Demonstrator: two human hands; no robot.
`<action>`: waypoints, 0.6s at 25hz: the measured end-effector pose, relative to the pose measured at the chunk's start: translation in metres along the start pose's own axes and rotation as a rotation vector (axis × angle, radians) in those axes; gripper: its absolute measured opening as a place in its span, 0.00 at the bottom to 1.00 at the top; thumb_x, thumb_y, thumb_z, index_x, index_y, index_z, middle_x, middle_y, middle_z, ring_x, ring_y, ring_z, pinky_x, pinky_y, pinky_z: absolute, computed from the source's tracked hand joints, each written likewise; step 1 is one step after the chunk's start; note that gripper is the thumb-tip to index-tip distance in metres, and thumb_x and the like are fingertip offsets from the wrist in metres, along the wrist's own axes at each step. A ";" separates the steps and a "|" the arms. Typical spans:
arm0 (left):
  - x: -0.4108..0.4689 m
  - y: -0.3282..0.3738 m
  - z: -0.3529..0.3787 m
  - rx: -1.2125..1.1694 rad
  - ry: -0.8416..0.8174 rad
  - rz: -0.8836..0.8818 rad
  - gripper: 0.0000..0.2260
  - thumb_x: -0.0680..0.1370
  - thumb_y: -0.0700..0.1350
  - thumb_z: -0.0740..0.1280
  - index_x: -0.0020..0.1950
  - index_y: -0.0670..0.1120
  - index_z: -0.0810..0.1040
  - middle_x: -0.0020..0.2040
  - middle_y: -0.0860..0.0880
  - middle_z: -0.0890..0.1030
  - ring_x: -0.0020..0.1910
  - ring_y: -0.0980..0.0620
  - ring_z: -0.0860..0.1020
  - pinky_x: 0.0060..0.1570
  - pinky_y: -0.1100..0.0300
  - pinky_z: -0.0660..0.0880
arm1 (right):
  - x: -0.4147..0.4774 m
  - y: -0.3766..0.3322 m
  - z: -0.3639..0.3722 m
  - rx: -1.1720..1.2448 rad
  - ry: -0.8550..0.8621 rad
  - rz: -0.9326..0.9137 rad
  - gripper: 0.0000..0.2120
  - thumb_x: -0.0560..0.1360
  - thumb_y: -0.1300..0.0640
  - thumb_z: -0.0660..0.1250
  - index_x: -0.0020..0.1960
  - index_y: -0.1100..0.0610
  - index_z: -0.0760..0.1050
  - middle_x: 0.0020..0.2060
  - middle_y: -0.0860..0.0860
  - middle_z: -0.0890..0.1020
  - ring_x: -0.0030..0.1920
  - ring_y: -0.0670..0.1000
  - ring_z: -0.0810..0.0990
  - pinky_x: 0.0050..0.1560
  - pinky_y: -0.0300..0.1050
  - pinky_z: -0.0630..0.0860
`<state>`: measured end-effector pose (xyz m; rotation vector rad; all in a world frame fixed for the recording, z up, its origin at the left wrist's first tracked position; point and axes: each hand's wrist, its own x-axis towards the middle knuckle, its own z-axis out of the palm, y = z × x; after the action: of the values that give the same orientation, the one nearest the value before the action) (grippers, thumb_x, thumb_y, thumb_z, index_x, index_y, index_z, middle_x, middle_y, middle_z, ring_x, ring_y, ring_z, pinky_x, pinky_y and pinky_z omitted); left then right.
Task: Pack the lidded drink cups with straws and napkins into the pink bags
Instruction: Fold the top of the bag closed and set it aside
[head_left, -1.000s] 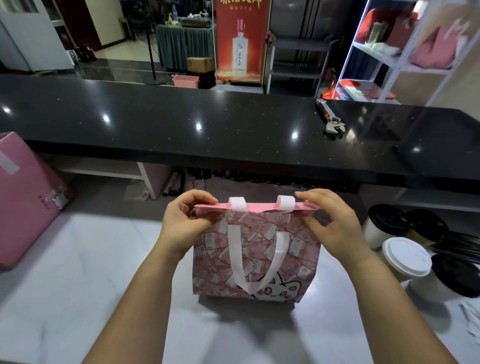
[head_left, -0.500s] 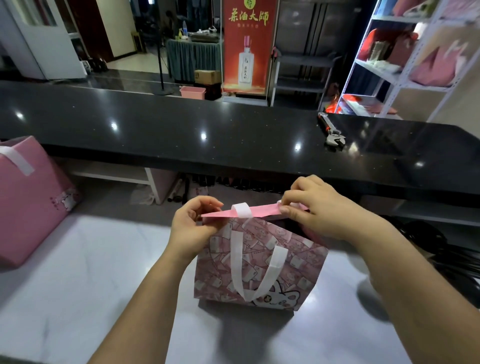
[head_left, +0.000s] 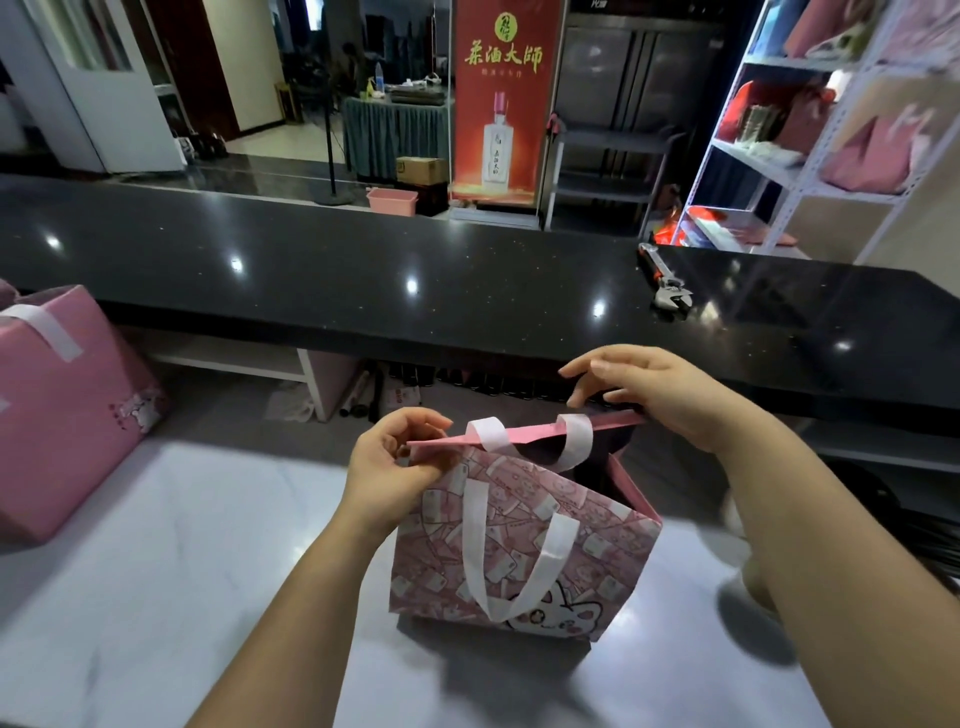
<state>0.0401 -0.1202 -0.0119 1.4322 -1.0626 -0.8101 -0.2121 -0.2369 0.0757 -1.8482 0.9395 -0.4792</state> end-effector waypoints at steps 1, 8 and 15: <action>0.000 -0.001 -0.001 0.000 0.000 0.001 0.14 0.70 0.34 0.75 0.47 0.51 0.81 0.42 0.54 0.82 0.44 0.58 0.81 0.40 0.65 0.79 | -0.003 0.000 -0.002 -0.046 0.054 -0.055 0.13 0.79 0.61 0.62 0.55 0.47 0.80 0.48 0.49 0.84 0.55 0.44 0.80 0.62 0.49 0.71; -0.001 0.000 -0.001 -0.006 0.000 0.003 0.14 0.69 0.35 0.76 0.47 0.52 0.82 0.42 0.53 0.82 0.45 0.55 0.81 0.42 0.62 0.80 | 0.003 0.001 0.018 -0.704 -0.105 -0.248 0.21 0.75 0.64 0.65 0.54 0.39 0.80 0.63 0.38 0.72 0.65 0.41 0.64 0.63 0.35 0.66; -0.005 0.001 -0.004 -0.003 -0.024 0.019 0.14 0.69 0.35 0.76 0.48 0.51 0.81 0.43 0.51 0.82 0.45 0.55 0.80 0.43 0.63 0.80 | 0.022 -0.004 0.025 0.087 0.248 -0.097 0.12 0.78 0.52 0.64 0.45 0.57 0.83 0.46 0.53 0.85 0.48 0.53 0.82 0.56 0.46 0.76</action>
<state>0.0415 -0.1141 -0.0109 1.4107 -1.0915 -0.8167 -0.1801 -0.2384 0.0667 -1.7883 0.9791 -0.8104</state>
